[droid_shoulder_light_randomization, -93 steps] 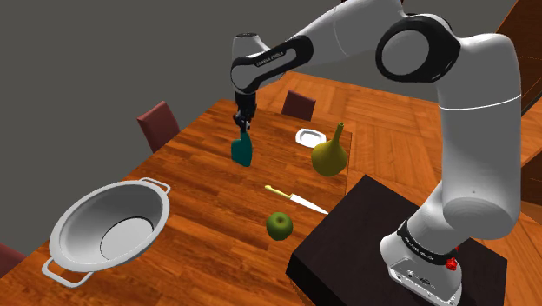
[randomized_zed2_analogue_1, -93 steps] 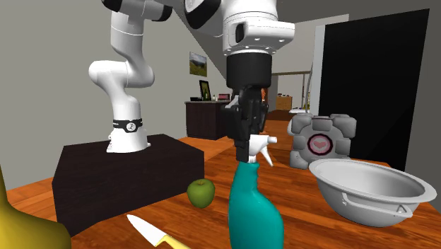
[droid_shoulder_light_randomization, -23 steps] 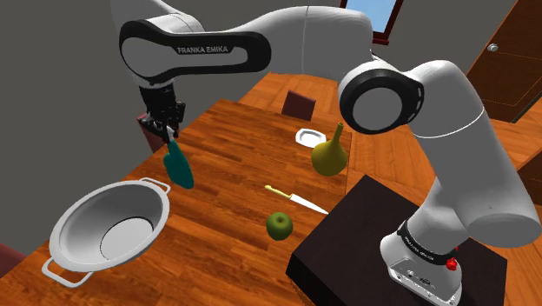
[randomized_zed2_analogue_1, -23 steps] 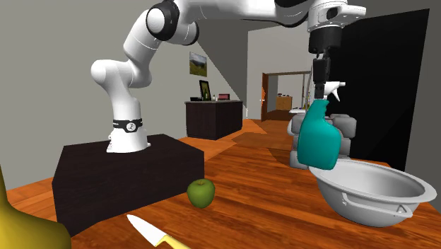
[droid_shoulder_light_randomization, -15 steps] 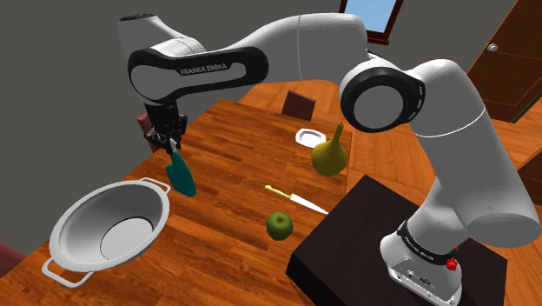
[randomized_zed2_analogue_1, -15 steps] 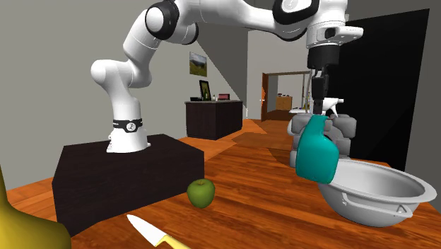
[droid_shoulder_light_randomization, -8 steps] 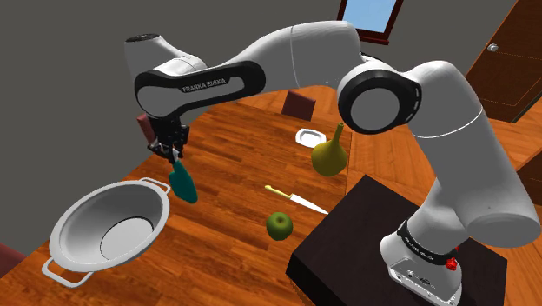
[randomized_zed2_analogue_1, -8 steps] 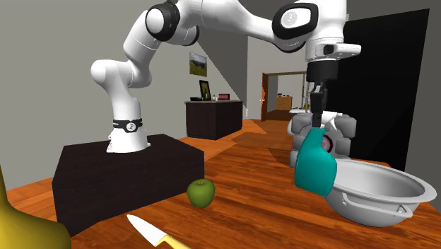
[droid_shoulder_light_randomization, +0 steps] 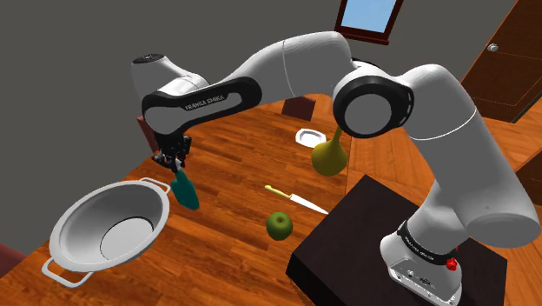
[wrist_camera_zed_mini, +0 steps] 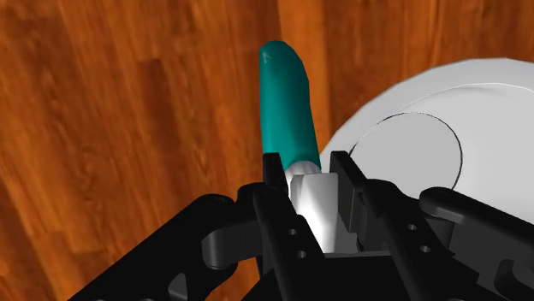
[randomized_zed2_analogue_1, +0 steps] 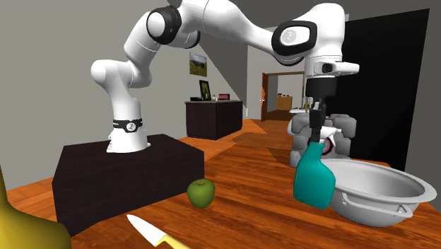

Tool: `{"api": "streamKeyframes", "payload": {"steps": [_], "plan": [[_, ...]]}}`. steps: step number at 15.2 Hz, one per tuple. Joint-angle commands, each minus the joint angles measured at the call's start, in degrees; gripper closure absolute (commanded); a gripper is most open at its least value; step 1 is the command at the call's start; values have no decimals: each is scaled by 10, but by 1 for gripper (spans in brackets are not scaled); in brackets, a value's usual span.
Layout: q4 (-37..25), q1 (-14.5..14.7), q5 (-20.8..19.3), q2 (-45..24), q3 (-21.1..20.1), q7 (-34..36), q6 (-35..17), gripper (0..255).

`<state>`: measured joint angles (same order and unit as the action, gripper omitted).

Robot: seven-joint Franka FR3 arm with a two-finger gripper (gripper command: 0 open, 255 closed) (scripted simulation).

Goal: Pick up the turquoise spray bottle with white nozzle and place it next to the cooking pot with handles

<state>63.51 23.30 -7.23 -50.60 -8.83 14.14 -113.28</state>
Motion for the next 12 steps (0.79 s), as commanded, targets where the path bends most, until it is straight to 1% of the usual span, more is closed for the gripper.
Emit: {"api": "streamKeyframes", "payload": {"steps": [1,12], "plan": [[6,0,-1,-5,1,1,-12,255],[14,2,-5,-45,4,3,-59,255]]}}
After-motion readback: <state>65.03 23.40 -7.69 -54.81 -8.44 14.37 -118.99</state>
